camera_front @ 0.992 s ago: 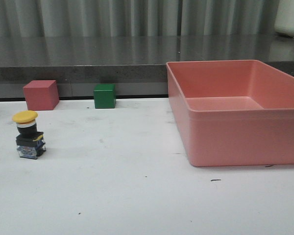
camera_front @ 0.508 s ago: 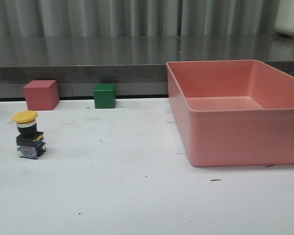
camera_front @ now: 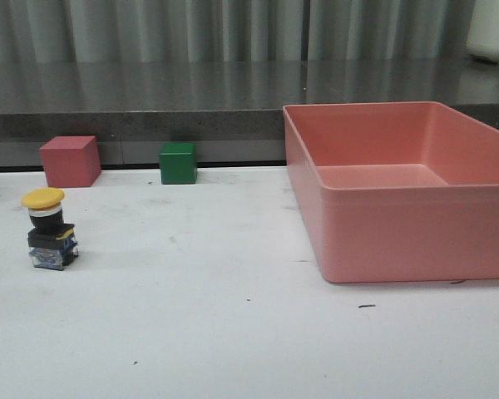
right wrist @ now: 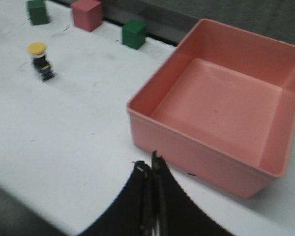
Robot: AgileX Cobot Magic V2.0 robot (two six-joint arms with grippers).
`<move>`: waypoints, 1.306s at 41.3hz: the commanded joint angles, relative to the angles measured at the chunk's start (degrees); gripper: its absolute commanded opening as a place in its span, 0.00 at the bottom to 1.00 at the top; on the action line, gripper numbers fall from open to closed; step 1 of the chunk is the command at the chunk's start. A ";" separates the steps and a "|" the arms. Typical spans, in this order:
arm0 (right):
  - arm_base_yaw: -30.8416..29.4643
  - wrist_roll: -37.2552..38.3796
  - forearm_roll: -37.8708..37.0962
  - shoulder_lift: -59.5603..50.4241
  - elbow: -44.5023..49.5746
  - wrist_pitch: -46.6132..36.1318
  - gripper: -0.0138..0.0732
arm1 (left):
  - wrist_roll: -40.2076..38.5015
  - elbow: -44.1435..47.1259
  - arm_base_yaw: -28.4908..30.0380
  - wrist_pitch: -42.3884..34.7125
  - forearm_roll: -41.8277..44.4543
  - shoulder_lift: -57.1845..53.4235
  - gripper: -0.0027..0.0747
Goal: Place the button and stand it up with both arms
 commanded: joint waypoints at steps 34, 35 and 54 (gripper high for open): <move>-25.51 -0.29 0.66 -24.53 37.34 -40.65 0.08 | -0.27 0.81 0.16 -4.72 0.04 -1.22 0.01; -25.51 -0.29 0.66 -24.53 37.34 -40.65 0.08 | -0.27 0.81 0.16 -4.72 0.04 -1.22 0.01; -25.51 -0.29 0.66 -24.53 37.34 -40.65 0.08 | -0.27 0.81 0.16 -4.72 0.04 -1.22 0.01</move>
